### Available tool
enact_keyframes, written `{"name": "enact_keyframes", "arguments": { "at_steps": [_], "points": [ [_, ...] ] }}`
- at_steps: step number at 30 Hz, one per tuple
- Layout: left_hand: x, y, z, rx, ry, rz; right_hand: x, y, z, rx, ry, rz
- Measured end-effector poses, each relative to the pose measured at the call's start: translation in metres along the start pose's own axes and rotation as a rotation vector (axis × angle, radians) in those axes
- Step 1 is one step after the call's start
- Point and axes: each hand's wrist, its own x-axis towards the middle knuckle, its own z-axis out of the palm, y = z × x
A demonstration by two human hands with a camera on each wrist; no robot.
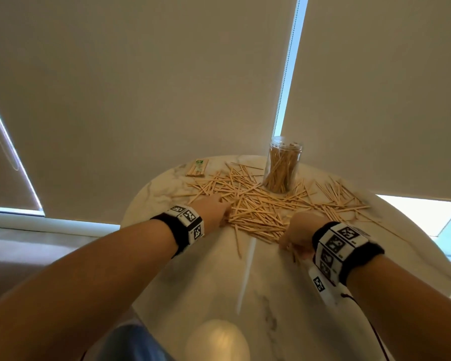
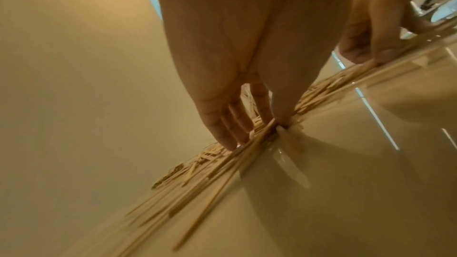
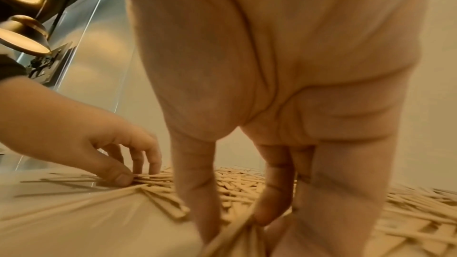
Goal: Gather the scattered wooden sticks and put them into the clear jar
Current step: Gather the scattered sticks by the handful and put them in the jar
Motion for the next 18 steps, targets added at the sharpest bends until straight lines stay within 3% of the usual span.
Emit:
{"name": "enact_keyframes", "arguments": {
  "at_steps": [7,18],
  "points": [
    [0.006,0.022,-0.004,-0.129,0.012,-0.066,-0.002,0.001,0.001,-0.128,0.019,-0.016],
    [0.014,0.023,-0.008,0.094,-0.043,-0.044,0.003,0.004,0.011,-0.152,0.047,-0.023]
  ]
}}
